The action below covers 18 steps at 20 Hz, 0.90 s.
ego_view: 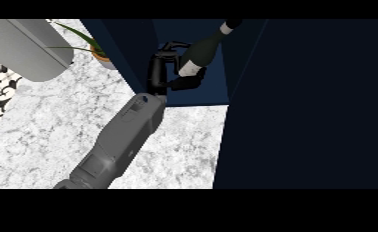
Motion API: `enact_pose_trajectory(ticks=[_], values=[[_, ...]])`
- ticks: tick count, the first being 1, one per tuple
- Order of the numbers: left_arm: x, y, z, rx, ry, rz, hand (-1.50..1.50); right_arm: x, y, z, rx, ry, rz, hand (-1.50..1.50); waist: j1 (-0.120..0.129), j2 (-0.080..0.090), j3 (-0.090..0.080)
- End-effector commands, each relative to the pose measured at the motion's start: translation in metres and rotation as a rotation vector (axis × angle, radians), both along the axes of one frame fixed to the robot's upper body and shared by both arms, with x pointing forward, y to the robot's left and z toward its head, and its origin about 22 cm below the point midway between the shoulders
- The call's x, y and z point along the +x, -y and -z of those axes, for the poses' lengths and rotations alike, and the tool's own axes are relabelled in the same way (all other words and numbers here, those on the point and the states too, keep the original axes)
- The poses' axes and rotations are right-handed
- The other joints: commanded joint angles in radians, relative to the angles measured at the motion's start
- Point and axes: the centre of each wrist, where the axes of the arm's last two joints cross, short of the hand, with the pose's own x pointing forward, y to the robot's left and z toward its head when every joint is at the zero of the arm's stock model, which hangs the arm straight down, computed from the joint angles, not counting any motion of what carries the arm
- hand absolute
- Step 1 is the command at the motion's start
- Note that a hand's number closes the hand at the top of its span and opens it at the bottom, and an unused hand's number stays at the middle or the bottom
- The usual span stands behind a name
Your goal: Pick up the wine, place it into the cabinet and close the cabinet
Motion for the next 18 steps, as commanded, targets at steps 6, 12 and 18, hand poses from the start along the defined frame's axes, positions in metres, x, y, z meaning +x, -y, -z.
enact_pose_trajectory(ticks=[6,12,18], values=[[0.025,-0.007,-0.016,-0.088,-0.054,-0.056,1.5,-0.011,-0.004,0.0,0.014,0.001,-0.079,-1.5,-0.008,0.004,0.0],[0.027,-0.012,-0.01,-0.072,-0.039,-0.062,1.5,-0.01,0.003,0.01,0.047,-0.004,-0.065,-1.5,-0.02,0.009,0.0],[0.034,-0.023,-0.014,0.042,-0.042,-0.163,1.5,-0.01,-0.005,0.011,0.022,0.0,-0.079,-1.5,-0.026,0.014,0.0]])
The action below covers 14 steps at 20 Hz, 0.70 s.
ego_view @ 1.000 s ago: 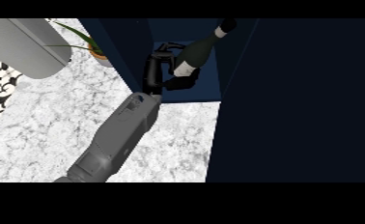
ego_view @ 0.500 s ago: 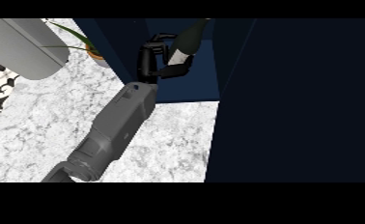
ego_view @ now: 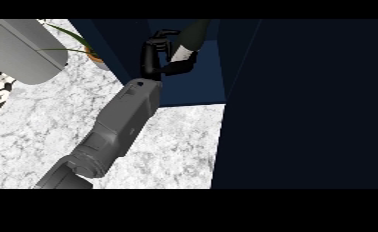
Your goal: Pick up the wine, place it into the cabinet and close the cabinet
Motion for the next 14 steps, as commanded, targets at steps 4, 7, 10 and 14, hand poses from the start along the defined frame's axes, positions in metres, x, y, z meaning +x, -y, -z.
enact_pose_trajectory(ticks=[4,7,10,14], values=[[0.007,-0.001,-0.008,0.119,-0.024,-0.078,1.5,-0.015,0.004,0.002,0.003,0.028,-0.053,-1.5,-0.013,0.006,0.001],[0.008,-0.014,-0.005,0.125,-0.048,-0.091,1.5,-0.011,-0.006,-0.005,0.008,0.026,-0.06,-1.5,-0.021,0.01,-0.001],[0.004,-0.008,0.0,0.134,-0.053,-0.096,1.5,-0.012,-0.005,0.0,0.028,0.032,-0.06,-1.5,-0.03,0.015,-0.001],[0.013,-0.014,-0.013,0.169,-0.09,-0.156,1.5,-0.013,-0.004,0.0,0.01,0.037,-0.079,-1.5,-0.044,0.018,0.0]])
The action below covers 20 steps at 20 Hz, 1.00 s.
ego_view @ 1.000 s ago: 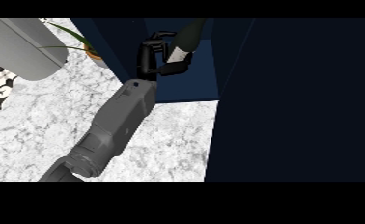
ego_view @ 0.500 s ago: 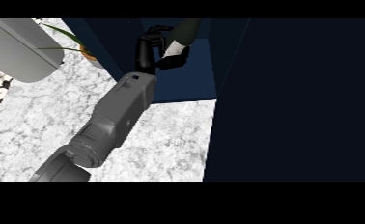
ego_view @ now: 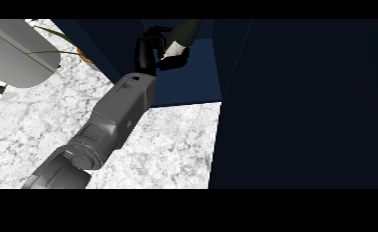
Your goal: Pick up the wine, place it into the cabinet and close the cabinet
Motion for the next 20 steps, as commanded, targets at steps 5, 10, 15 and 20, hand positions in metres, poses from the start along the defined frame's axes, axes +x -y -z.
enact_pose_trajectory(ticks=[5,10,15,20], values=[[0.0,0.005,-0.001,-0.106,-0.035,-0.028,1.5,-0.007,0.002,-0.008,0.009,0.023,-0.039,-1.5,-0.018,0.008,-0.002],[-0.012,0.003,0.02,-0.265,-0.074,0.012,1.5,-0.016,0.001,0.0,0.005,0.009,-0.059,-1.5,-0.027,0.005,-0.002],[-0.019,-0.003,0.033,-0.351,-0.131,0.048,1.5,-0.003,0.0,0.001,0.011,0.005,-0.062,-1.5,-0.021,0.008,-0.001],[-0.032,-0.012,0.053,-0.393,-0.106,0.044,1.5,-0.003,-0.005,0.003,0.004,0.001,-0.078,-1.5,-0.052,0.006,-0.003]])
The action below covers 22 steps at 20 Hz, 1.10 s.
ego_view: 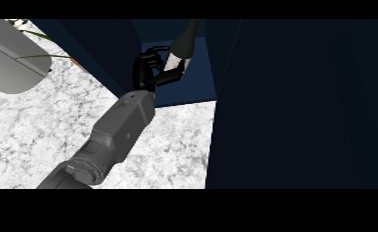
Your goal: Pick up the wine, place it into the cabinet and close the cabinet
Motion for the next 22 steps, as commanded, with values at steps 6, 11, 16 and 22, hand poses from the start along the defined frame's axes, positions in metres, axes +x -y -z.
enact_pose_trajectory(ticks=[6,11,16,22], values=[[-0.02,-0.013,0.029,-0.089,-0.048,-0.001,1.5,-0.004,0.003,0.0,0.021,0.015,-0.035,-1.5,-0.018,-0.005,0.0],[-0.034,-0.02,0.046,-0.064,-0.056,-0.007,1.5,0.001,-0.003,0.004,0.003,0.004,-0.059,-1.5,-0.05,0.002,-0.001],[-0.036,-0.022,0.049,-0.044,-0.066,-0.038,1.5,0.003,-0.004,0.004,0.007,0.005,-0.052,-1.5,-0.046,0.001,-0.002],[-0.025,-0.015,0.035,-0.024,-0.048,-0.04,1.5,-0.002,-0.002,0.006,0.031,0.011,-0.081,-1.5,-0.052,0.003,-0.001]])
